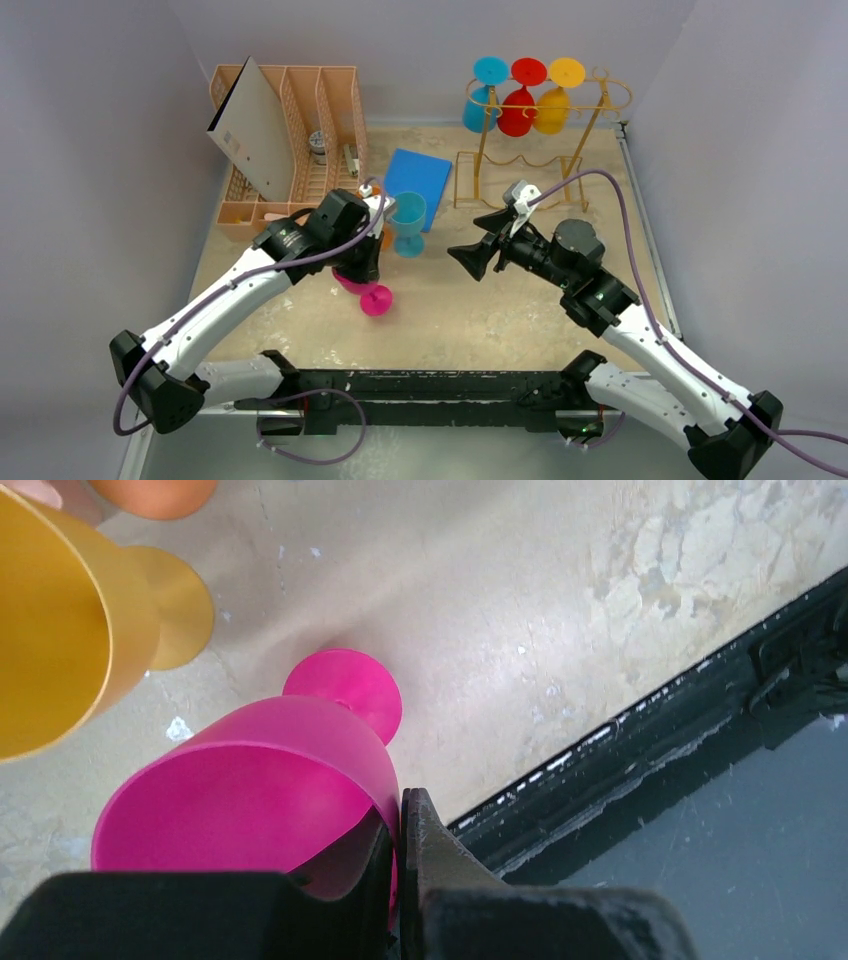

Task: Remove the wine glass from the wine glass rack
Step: Place the wine glass at the center of the board.

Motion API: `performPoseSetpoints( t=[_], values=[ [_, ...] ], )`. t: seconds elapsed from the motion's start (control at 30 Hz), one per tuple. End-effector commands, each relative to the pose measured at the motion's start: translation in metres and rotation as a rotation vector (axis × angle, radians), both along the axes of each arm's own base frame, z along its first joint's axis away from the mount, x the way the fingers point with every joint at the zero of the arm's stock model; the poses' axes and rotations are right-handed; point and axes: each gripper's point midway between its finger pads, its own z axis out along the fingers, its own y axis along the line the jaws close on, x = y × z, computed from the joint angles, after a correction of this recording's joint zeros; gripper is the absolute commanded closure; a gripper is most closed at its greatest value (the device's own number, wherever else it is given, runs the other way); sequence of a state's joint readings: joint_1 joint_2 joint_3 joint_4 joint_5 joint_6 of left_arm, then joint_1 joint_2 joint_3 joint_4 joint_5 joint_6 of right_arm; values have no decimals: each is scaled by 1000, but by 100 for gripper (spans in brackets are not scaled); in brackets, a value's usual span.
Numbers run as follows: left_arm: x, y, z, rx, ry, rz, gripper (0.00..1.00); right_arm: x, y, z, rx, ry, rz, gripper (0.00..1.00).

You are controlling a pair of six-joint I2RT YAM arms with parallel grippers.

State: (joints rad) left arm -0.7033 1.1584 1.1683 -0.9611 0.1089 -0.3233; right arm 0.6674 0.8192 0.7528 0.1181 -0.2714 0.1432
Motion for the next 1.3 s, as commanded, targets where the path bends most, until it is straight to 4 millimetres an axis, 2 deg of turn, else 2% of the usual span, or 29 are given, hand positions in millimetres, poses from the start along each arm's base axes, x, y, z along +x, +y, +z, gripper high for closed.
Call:
performPoseSetpoints(
  t=[0.0,0.2,0.37,0.5,0.8,0.97,1.17,1.27],
  values=[
    [26,-19,5,-35,-44,55,100,5,-3,22,52,11,-50,14],
    [49,-28,-7,62,-33,65,100,-9,-3,34,55,18,1,13],
    [70,-27,-9,127,-64,109,100,-10,-19,30,15,58,-69,12],
    [82,-36,-9,119,-84,105,100,-7,-35,29,10,52,-156,11],
    [88,-42,-21,134,-72,91,100,3,-63,24,44,41,-328,5],
    [91,-40,-24,157,-85,88,100,3,-64,21,37,54,-332,4],
    [94,-47,-21,131,-98,69,100,4,-62,21,30,61,-327,4],
    [96,-47,-19,121,-109,73,96,3,-62,20,26,66,-325,3]
  ],
)
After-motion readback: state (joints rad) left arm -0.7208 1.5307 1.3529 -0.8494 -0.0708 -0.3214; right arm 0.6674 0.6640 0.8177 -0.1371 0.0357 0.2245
